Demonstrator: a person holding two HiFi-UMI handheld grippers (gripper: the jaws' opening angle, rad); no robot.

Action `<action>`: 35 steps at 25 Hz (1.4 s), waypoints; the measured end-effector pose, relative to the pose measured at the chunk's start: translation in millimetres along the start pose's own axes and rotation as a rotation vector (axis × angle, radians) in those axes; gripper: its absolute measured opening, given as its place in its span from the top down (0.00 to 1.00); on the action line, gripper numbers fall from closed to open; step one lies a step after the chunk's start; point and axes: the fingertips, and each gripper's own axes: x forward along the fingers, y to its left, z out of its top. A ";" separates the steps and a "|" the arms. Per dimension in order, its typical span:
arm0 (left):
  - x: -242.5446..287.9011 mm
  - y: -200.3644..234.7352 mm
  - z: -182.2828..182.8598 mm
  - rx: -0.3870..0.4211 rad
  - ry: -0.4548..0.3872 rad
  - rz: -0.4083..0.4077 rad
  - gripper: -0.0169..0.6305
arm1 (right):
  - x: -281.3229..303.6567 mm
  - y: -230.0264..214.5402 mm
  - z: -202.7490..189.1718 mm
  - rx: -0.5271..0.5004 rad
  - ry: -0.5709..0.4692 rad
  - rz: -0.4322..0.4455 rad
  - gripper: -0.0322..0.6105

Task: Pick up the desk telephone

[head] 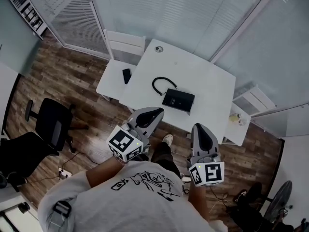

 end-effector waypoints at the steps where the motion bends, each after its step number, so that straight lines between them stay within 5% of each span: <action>1: 6.2 1.3 -0.9 -0.001 0.002 0.002 0.96 | 2.7 -6.1 -0.9 0.000 0.001 0.000 0.94; 19: 178.7 4.2 1.6 0.040 0.018 0.040 0.96 | 52.9 -171.9 5.2 0.017 -0.016 0.047 0.94; 35: 216.3 13.1 -9.6 0.026 0.061 0.045 0.96 | 77.3 -208.1 -2.6 0.036 0.012 0.069 0.94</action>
